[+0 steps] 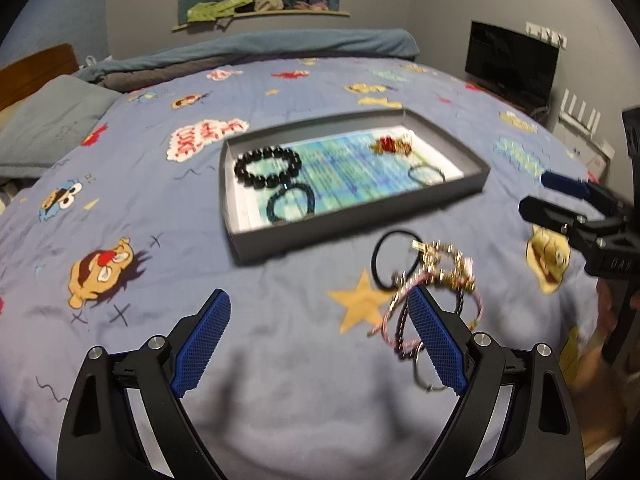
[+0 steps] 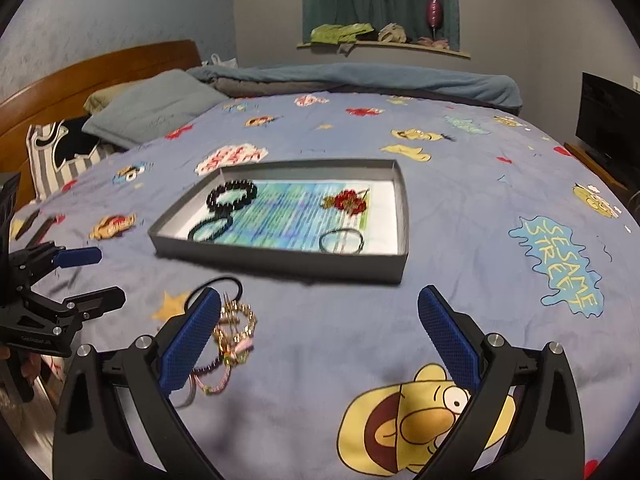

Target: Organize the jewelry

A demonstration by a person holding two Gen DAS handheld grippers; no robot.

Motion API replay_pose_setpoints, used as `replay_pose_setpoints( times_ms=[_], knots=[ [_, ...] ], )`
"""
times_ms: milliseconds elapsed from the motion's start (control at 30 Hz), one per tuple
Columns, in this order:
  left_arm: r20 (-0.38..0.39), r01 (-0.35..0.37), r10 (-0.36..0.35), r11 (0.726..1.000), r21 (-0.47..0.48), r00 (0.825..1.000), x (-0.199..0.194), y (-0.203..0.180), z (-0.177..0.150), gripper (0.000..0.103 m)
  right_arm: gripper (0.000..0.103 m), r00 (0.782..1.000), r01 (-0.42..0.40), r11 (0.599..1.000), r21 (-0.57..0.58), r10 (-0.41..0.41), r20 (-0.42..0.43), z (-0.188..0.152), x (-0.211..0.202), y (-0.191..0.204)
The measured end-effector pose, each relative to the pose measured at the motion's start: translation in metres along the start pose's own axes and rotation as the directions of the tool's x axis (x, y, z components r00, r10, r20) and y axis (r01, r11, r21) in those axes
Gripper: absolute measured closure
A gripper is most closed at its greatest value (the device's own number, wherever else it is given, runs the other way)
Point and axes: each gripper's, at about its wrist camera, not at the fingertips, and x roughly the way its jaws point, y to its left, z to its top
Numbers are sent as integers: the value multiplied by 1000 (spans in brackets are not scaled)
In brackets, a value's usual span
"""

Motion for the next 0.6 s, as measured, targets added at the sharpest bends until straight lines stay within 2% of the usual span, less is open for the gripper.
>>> replay_pose_setpoints(
  times_ms=[200,367,467,600],
  knots=[
    [-46,9,-7,999,42,999,14,-5,-12,13,6,1000,-8,999,-36,7,-29,-10,4,-2],
    [-52,58,-55,997,53,997,17,-11,-16,16,6,997,-48,997,-52,44,-70,-19,11,2],
    [-58,84,-81,995,55,995,19,-16,-15,24,8,995,-64,996,-65,58,-77,-22,12,5],
    [-79,77,-71,995,65,994,25,-18,-16,36,21,993,-83,995,-58,78,-84,-24,15,7]
  ],
)
